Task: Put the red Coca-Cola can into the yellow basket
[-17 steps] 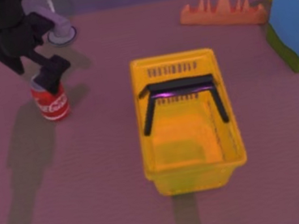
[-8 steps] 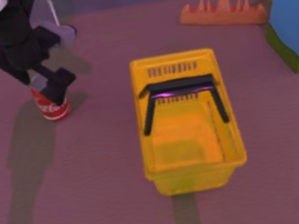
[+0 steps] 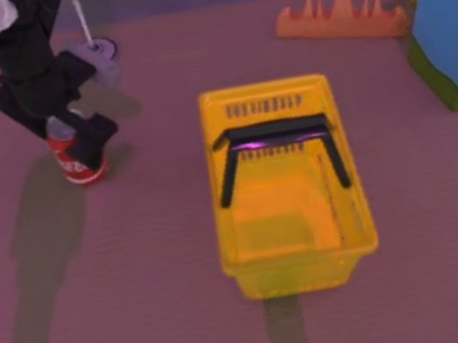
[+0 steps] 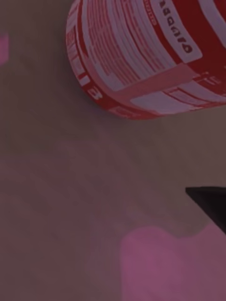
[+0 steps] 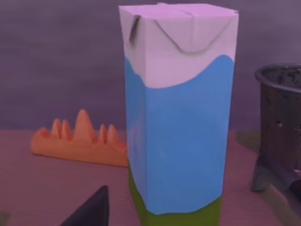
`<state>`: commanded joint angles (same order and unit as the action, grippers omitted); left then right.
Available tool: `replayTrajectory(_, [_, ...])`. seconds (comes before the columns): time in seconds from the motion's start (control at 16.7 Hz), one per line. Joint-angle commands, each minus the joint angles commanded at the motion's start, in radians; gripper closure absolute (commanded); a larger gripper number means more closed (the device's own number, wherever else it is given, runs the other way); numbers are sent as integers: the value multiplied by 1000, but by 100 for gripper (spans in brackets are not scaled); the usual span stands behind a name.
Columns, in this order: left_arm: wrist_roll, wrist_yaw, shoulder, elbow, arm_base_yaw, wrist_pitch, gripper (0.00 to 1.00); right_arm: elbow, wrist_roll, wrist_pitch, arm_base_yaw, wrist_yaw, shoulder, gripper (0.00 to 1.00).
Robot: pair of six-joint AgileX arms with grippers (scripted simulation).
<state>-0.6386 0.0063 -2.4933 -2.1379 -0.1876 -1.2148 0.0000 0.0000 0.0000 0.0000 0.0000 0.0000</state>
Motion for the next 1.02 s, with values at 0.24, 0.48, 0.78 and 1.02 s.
replayTrajectory(0.24, [0,0,0,0,0,0,45,0,0,0,0,0,0,0])
replayTrajectory(0.48, [0,0,0,0,0,0,75,0,0,0,0,0,0,0])
replayTrajectory(0.78, [0,0,0,0,0,0,100,0,0,0,0,0,0,0])
replayTrajectory(1.02, [0,0,0,0,0,0,100,0,0,0,0,0,0,0])
